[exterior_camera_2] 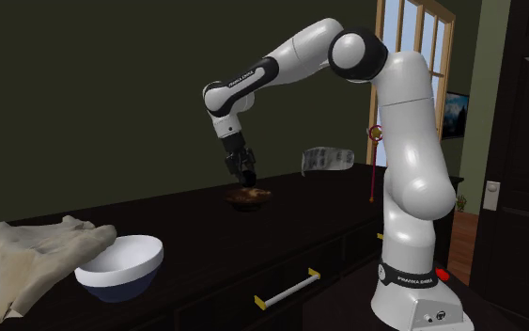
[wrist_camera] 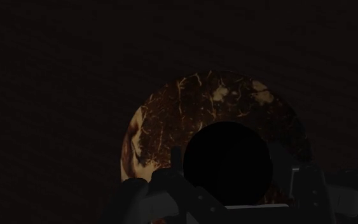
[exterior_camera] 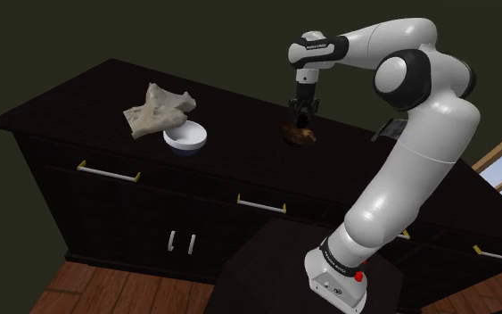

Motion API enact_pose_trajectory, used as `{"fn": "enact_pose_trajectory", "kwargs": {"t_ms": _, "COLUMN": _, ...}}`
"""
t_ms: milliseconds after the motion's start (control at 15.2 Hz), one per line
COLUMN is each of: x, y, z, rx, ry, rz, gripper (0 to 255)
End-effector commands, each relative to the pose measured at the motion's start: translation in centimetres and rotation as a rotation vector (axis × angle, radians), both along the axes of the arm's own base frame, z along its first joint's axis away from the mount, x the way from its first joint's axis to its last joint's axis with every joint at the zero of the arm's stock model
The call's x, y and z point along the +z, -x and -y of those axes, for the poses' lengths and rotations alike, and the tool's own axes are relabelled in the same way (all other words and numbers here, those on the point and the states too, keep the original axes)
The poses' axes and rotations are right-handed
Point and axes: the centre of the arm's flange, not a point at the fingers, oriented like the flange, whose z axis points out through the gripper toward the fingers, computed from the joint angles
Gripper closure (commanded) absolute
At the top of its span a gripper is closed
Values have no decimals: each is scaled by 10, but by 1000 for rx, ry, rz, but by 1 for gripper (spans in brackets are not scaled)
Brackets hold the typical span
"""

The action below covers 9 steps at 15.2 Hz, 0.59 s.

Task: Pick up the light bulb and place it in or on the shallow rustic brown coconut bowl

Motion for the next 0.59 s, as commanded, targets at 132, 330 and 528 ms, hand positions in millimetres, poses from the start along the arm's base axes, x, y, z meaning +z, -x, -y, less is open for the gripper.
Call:
{"fn": "enact_pose_trajectory", "kwargs": {"t_ms": 132, "x": -21, "y": 0, "z": 0, "rx": 0, "ry": 0, "rz": 1, "gripper": 255}}
{"fn": "enact_pose_trajectory", "kwargs": {"t_ms": 330, "x": -30, "y": 0, "z": 0, "rx": 0, "ry": 0, "rz": 1, "gripper": 255}}
{"fn": "enact_pose_trajectory", "kwargs": {"t_ms": 528, "x": -30, "y": 0, "z": 0, "rx": 0, "ry": 0, "rz": 1, "gripper": 255}}
